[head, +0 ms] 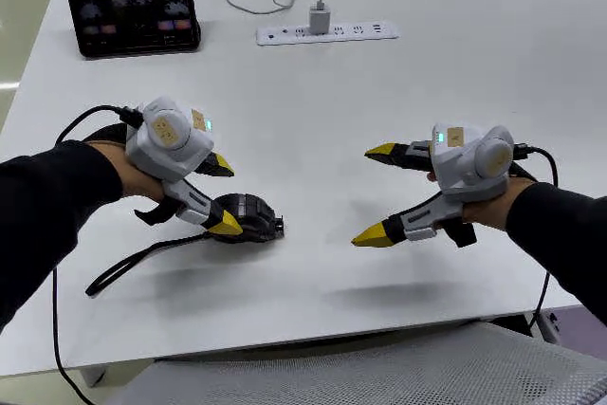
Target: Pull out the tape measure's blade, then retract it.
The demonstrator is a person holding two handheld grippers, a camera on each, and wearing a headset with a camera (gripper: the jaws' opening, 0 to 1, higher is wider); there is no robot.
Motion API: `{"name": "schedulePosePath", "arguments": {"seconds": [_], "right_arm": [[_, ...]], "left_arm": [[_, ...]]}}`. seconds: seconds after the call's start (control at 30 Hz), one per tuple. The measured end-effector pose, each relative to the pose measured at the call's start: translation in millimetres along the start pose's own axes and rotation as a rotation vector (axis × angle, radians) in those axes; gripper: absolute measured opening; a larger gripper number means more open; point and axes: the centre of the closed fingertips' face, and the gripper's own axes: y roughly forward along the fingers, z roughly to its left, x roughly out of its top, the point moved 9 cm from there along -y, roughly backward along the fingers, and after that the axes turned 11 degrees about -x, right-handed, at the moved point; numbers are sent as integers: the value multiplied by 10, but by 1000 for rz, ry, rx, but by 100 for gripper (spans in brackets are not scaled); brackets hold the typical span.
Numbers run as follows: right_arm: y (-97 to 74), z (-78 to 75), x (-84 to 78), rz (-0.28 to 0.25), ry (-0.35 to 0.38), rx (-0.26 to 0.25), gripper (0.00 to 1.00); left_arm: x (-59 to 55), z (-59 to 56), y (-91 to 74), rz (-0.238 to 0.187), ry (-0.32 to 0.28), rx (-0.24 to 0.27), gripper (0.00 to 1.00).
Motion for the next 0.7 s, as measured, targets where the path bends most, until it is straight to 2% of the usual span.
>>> {"name": "schedulePosePath", "arguments": {"seconds": [0.2, 0.27, 0.33, 0.37, 0.43, 0.7], "right_arm": [[206, 46, 74, 4, -31, 36, 74], [274, 69, 88, 5, -34, 47, 71], [333, 78, 84, 9, -45, 57, 68], [379, 86, 81, 11, -47, 62, 66], [465, 110, 68, 17, -48, 75, 62], [771, 217, 37, 47, -80, 125, 51]], "left_arm": [[15, -77, 24, 10, 19, -10, 43], [20, -110, 35, 14, 26, -15, 37], [19, -143, 58, 15, 14, -45, 30], [22, -142, 59, 15, 15, -14, 30], [21, -149, 58, 21, 15, -2, 29], [32, -133, 62, 46, 10, -1, 29]]}}
